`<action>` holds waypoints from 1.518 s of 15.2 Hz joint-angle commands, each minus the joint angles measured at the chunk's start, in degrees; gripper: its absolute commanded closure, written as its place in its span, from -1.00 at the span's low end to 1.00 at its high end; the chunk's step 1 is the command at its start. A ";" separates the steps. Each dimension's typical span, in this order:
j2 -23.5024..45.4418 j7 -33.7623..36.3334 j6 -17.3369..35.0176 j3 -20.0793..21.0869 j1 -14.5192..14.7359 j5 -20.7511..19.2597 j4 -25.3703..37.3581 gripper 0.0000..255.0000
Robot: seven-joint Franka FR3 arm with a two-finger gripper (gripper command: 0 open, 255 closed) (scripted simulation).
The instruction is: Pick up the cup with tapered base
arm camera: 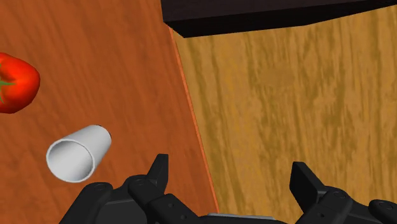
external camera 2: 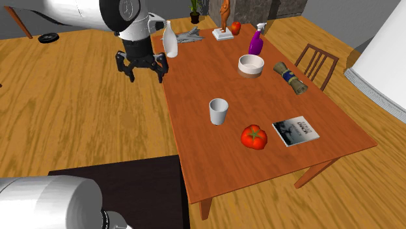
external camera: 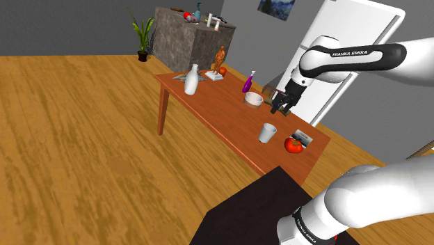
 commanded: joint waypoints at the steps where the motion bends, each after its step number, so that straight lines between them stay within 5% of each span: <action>1: 3.94 -3.19 3.12 -2.47 -0.33 0.48 0.65 -1.00; 12: 28.28 -22.77 11.90 -10.94 -2.41 13.30 12.39 -1.00; 23: 54.02 -38.26 11.00 -7.53 -14.15 27.78 33.43 -1.00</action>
